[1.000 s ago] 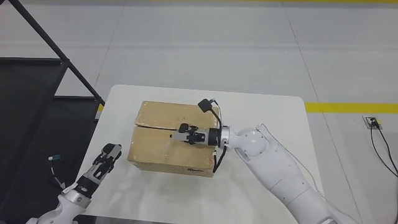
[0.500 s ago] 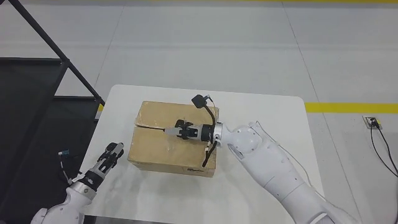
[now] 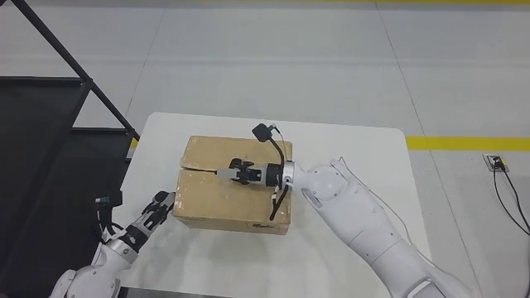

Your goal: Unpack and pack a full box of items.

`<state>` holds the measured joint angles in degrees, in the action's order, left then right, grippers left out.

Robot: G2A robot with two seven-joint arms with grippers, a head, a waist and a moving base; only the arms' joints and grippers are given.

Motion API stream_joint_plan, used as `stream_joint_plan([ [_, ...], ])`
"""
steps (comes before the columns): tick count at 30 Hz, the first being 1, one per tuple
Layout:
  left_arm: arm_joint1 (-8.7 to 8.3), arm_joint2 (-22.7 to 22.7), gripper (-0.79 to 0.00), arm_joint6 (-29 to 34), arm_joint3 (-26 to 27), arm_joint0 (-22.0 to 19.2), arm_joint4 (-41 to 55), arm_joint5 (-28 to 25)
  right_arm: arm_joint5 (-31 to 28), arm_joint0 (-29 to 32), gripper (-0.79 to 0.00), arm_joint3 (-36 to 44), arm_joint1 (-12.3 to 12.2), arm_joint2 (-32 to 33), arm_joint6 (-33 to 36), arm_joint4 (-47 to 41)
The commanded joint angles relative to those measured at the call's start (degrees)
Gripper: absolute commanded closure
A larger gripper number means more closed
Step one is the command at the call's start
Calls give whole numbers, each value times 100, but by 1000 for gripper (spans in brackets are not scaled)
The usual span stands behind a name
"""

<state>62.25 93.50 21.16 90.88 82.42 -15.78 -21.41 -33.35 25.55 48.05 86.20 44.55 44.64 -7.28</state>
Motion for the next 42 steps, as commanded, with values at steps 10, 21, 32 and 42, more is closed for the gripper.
stream_joint_plan([
  [10, 1, -78, -289, 5, 241, 189, -119, -156, 300, 181, -785, 276, -75, 153, 263, 118],
  [21, 12, -171, -292, -49, 368, 350, -162, -216, 463, 12, -785, 108, 106, -71, 135, 166],
  [32, 14, -174, -292, -66, 389, 423, -110, -282, 350, -138, -785, -158, 309, -255, 73, 125],
  [42, 8, -113, -289, -83, 442, 482, -69, -351, 894, -248, -785, -562, 505, -324, 55, -226],
])
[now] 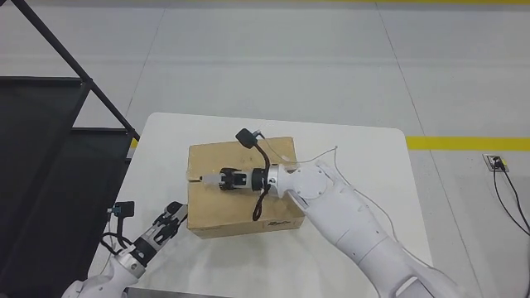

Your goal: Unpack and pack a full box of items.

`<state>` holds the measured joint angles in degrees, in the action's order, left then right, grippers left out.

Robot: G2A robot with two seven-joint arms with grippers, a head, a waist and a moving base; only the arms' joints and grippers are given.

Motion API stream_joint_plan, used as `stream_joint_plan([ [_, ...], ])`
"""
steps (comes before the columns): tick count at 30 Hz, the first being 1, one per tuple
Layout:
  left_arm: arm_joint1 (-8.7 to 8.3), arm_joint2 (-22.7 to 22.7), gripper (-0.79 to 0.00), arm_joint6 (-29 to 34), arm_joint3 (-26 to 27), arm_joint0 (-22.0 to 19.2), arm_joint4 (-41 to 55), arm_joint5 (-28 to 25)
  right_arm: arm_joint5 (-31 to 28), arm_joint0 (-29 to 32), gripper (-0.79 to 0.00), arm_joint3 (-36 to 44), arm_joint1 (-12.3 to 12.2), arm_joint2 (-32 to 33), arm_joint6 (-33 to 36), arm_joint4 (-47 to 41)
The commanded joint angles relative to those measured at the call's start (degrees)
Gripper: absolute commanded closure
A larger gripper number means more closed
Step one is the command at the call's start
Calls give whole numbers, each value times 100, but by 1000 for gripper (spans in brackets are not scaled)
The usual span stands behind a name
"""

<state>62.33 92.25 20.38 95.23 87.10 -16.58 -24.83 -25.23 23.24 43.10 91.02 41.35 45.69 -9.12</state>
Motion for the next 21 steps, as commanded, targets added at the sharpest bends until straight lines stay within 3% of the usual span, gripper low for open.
stream_joint_plan([
  [1, -2, 27, -286, -14, 10, 29, 19, -17, 137, -37, -785, -105, 54, -20, -89, -71],
  [6, -4, 69, -286, -36, 1, 77, 70, -46, 181, -132, -776, -322, 197, -109, -13, -215],
  [7, -4, 72, -286, -37, 0, 82, 71, -51, 187, -155, -437, -372, 225, -121, -12, -241],
  [8, -4, 74, -286, -41, -2, 85, 73, -52, 202, -175, -311, -420, 254, -138, -6, -261],
  [12, -2, 75, -283, -57, -3, 95, 83, -54, 273, -272, -225, -579, 371, -210, 65, -325],
  [16, -2, 77, -280, -58, -13, 97, 93, -68, 332, -359, -3, -729, 476, -265, 91, -347],
  [21, -2, 85, -283, -64, -23, 93, 112, -84, 441, -474, 0, -921, 583, -319, 187, -311],
])
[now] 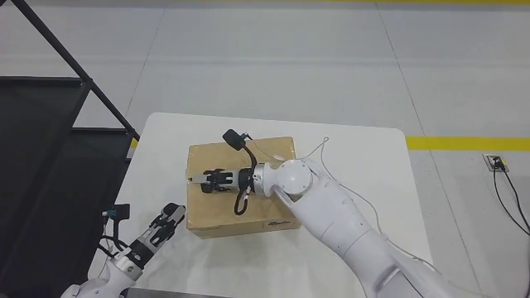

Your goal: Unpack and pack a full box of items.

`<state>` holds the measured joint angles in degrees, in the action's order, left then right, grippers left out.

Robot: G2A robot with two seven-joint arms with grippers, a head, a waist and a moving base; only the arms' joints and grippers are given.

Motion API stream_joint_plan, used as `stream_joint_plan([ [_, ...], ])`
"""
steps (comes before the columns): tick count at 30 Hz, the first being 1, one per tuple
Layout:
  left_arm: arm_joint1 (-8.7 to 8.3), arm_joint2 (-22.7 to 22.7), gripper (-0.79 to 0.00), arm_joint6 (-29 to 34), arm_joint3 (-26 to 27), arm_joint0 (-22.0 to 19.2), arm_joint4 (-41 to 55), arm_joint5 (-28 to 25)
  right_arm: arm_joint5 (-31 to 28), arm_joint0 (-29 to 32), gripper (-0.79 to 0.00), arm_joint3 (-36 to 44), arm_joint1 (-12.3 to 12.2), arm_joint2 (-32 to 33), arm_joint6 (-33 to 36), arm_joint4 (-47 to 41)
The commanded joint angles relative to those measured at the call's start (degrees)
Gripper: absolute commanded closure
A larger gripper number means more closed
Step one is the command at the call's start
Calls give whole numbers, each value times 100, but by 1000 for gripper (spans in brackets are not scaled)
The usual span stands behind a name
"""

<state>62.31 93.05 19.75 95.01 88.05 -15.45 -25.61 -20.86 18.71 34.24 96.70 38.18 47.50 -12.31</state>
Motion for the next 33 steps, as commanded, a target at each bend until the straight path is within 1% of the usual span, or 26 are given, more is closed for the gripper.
stream_joint_plan([
  [1, -1, 11, -283, -6, -5, -2, 5, -8, 30, -51, 0, -79, 27, -15, 19, 58],
  [7, -5, 55, -280, 8, -28, -11, 52, -30, 164, -196, 0, -166, 8, 38, 93, 341],
  [11, -7, 65, -280, 23, -59, -43, 77, -32, 473, -226, 0, -118, -32, 43, 77, 654],
  [18, -12, 105, -283, 53, -125, -89, 124, -44, 798, -124, 0, 156, -139, 114, 121, 1077],
  [21, -15, 125, -283, 61, -169, -112, 142, -48, 926, -70, 0, 337, -202, 148, 230, 1276],
  [26, -19, 149, -283, 83, -188, -124, 169, -59, 1219, 45, 0, 678, -336, 288, 227, 1613],
  [33, -19, 143, -283, 72, -160, -121, 152, -63, 1584, 266, 0, 1169, -584, 661, 328, 1958],
])
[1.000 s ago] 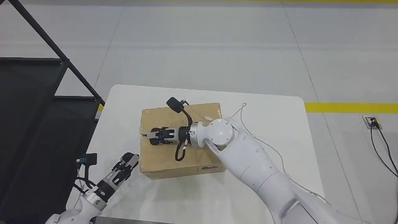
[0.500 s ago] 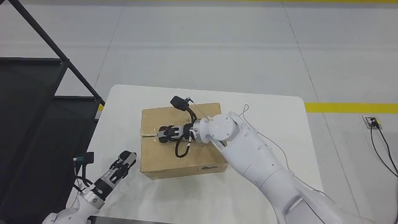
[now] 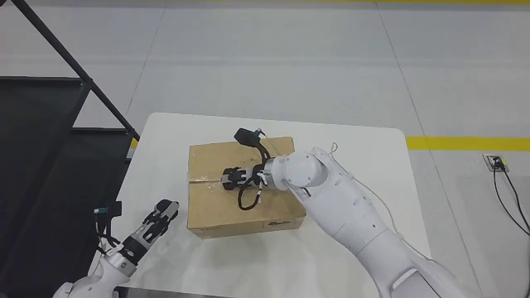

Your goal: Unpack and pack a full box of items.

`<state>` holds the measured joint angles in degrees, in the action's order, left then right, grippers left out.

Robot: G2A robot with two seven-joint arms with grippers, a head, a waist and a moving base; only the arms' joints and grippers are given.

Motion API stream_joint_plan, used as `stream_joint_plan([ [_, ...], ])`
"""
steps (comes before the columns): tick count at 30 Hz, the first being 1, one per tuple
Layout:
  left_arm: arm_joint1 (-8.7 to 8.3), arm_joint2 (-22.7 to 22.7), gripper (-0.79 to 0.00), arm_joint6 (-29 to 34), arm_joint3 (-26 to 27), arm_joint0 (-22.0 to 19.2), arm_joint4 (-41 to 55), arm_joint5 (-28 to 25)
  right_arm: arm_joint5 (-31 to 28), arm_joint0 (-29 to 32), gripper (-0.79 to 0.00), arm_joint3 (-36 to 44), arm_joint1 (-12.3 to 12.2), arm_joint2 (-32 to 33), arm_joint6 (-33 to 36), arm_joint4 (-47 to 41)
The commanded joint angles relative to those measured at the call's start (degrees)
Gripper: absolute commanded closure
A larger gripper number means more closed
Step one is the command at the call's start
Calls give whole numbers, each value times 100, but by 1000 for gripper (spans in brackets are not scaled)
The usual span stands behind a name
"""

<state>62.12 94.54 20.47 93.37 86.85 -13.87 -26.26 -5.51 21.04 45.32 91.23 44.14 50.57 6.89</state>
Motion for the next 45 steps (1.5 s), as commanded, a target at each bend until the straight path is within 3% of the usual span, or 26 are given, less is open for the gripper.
stream_joint_plan([
  [1, 1, -7, -283, -4, 3, -2, -17, 9, 88, 71, 0, 136, -75, 125, 49, 82],
  [17, -2, -2, -280, 6, 54, -20, -49, 47, 671, 875, 0, 1368, -644, 1184, 409, 735],
  [36, -6, -83, -274, 126, -4, -181, -86, 90, 884, 1787, 0, 2372, -1173, 2660, 676, 705],
  [45, -15, -79, -274, 183, -25, -231, -94, 90, 804, 2107, 0, 2438, -1347, 3200, 748, 427],
])
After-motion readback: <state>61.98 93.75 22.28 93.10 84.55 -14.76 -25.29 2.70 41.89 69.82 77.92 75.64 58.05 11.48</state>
